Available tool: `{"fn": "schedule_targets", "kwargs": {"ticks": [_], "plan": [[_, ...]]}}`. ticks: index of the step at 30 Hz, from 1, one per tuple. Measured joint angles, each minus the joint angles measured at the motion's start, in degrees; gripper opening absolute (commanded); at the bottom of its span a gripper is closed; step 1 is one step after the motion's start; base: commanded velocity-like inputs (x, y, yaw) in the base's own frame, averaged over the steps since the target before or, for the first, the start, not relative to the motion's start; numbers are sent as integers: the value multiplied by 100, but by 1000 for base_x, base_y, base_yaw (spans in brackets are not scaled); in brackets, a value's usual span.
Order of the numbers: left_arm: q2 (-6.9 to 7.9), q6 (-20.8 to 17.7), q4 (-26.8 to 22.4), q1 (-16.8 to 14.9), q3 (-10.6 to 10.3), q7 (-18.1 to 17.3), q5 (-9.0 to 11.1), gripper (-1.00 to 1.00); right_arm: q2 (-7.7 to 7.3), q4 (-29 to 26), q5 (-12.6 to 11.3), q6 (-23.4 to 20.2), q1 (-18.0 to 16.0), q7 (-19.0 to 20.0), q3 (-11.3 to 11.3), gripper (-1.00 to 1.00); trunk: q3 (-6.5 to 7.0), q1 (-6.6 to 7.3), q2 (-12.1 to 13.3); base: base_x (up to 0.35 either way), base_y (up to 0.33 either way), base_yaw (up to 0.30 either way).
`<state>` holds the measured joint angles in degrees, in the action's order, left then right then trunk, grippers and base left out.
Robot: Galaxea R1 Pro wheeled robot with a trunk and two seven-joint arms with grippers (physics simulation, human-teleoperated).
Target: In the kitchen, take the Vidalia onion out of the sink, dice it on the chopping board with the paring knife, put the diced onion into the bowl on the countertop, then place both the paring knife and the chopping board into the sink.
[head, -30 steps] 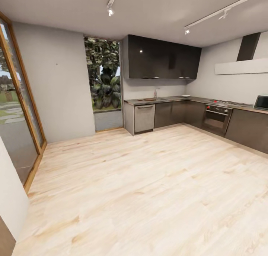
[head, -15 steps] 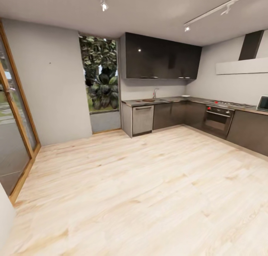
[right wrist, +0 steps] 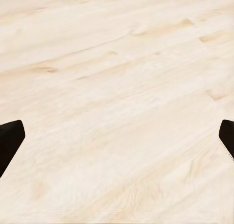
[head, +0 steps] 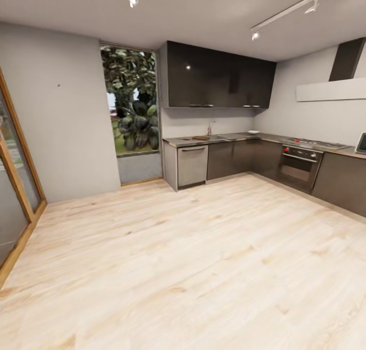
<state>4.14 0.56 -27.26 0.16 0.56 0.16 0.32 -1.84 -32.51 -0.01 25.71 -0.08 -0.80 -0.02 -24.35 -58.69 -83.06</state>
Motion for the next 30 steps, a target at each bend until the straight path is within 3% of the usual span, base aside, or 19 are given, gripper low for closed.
{"fn": "schedule_targets", "kwargs": {"ticks": [30], "plan": [[0,0,0,0,0,0,0,100,0,0,8,0,0,0,0,100,0,0,0,317,-147,0]]}}
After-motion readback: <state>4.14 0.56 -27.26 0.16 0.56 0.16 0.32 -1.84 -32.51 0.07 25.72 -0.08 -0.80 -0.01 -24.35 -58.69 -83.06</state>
